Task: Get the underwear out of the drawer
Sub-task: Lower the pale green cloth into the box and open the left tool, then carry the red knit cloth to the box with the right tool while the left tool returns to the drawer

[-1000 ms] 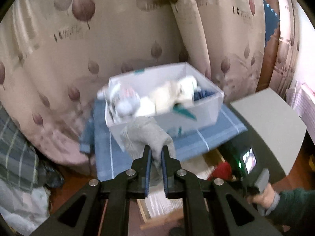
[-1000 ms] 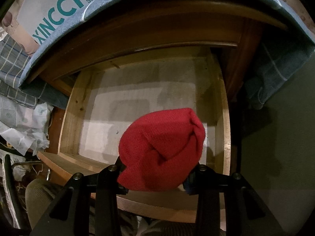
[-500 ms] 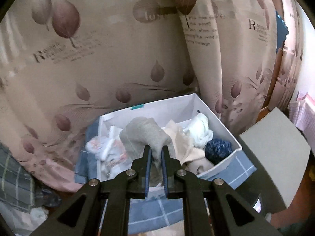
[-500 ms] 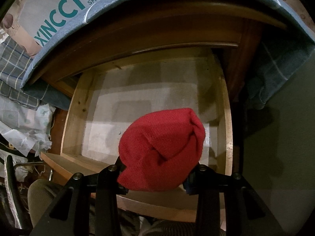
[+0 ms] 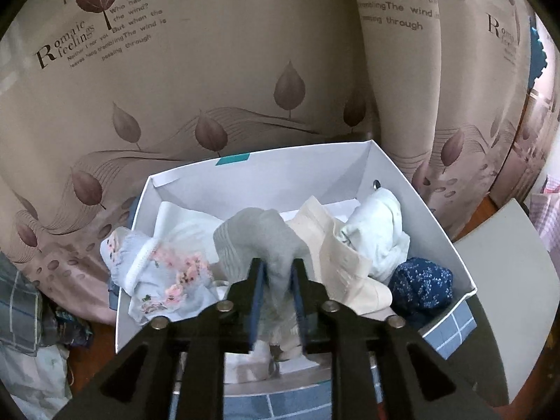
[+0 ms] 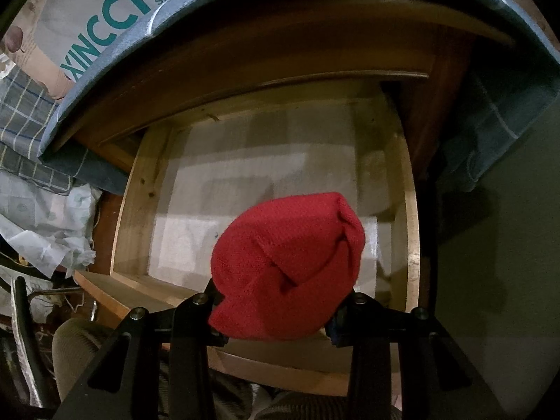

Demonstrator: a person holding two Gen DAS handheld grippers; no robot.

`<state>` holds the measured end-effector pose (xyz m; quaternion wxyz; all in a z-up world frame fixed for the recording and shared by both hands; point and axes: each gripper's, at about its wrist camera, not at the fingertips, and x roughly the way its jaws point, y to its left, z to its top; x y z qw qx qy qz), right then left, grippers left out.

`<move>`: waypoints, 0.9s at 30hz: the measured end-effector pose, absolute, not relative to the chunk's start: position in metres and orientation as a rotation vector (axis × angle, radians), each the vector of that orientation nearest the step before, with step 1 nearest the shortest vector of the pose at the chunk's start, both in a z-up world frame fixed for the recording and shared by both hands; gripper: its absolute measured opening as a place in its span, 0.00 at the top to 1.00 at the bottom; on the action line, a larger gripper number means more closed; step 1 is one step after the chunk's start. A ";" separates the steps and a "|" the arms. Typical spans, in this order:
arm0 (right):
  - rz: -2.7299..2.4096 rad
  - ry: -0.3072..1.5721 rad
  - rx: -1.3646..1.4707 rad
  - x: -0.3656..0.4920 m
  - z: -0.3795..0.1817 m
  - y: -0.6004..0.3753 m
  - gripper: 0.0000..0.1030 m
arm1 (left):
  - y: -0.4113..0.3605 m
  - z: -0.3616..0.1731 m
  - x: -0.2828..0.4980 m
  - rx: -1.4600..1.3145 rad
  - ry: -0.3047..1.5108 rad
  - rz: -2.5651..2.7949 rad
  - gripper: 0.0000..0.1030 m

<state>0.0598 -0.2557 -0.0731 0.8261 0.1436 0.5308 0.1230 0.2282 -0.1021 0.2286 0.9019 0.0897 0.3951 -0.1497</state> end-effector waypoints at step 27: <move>0.250 1.103 0.254 0.058 -0.065 -0.250 0.65 | -0.004 0.190 0.079 0.117 0.651 -0.033 0.33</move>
